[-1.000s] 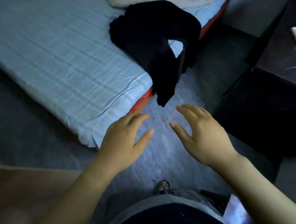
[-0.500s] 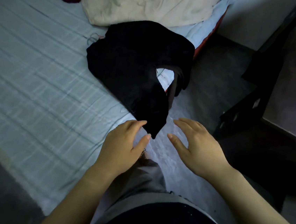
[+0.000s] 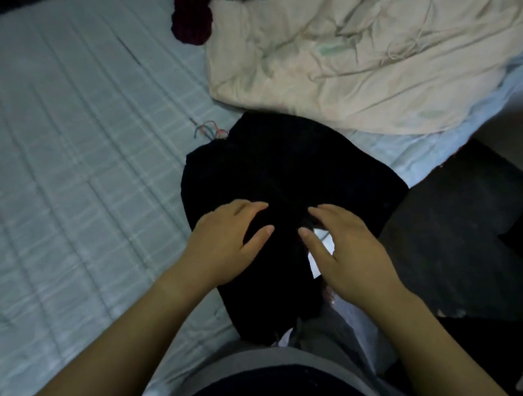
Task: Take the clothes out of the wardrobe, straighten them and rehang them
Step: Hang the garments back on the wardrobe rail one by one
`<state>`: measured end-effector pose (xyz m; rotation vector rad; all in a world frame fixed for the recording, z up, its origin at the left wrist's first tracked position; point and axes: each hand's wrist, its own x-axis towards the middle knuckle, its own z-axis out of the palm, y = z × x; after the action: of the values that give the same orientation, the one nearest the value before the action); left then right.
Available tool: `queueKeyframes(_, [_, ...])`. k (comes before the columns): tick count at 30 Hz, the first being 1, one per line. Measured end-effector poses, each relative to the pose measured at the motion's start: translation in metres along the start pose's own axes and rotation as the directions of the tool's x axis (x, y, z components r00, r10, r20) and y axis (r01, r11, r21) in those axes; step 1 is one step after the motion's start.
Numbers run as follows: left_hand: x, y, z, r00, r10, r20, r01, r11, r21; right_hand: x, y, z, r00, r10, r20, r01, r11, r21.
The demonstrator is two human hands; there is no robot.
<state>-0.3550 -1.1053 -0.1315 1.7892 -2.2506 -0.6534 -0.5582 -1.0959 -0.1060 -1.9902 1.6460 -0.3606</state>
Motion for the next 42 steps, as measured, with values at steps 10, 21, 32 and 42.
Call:
queueKeyframes(10, [0.146, -0.049, 0.026, 0.873, -0.488, 0.006, 0.482, 0.860, -0.168, 0.258, 0.080, -0.023, 0.847, -0.286, 0.447, 0.343, 0.938, -0.050])
queueKeyframes(21, [0.238, -0.187, 0.073, 0.635, -0.772, 0.028, 0.765, 0.622, -0.168, 0.499, 0.085, 0.120, 0.688, -0.394, 0.609, 0.588, 0.794, -0.152])
queueKeyframes(32, [0.246, -0.269, 0.138, 0.306, -0.946, 0.103, 0.928, 0.272, -0.256, 0.536, 0.130, 0.192, 0.843, -0.263, 0.468, 0.426, 0.858, -0.286])
queueKeyframes(42, [0.211, -0.187, 0.086, 0.413, -0.902, -0.121, 0.789, 0.421, -0.447, 0.495, 0.122, 0.120, 0.774, -0.484, 0.408, 0.468, 0.872, 0.144])
